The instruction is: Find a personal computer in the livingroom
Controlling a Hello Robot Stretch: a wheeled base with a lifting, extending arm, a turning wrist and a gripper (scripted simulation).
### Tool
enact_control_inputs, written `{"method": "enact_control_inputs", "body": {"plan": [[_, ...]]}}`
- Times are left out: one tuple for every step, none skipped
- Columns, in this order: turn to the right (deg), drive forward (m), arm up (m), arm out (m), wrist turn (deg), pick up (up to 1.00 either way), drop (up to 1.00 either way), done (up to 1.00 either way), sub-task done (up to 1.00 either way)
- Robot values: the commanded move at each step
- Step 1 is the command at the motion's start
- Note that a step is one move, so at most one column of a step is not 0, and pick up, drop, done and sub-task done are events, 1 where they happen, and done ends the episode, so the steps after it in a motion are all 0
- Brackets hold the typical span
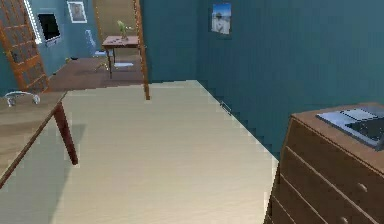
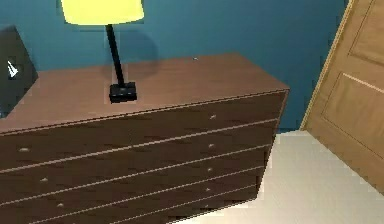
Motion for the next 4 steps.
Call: {"method": "enact_control_inputs", "body": {"plan": [[0.0,0.05,0.0,0.0,0.0,0.0,0.0,0.0,0.0],[-15.0,0.0,0.0,0.0,0.0,0.0,0.0,0.0,0.0],[0.0,1.0,0.0,0.0,0.0,0.0,0.0,0.0,0.0],[0.0,1.0,0.0,0.0,0.0,0.0,0.0,0.0,0.0]]}}
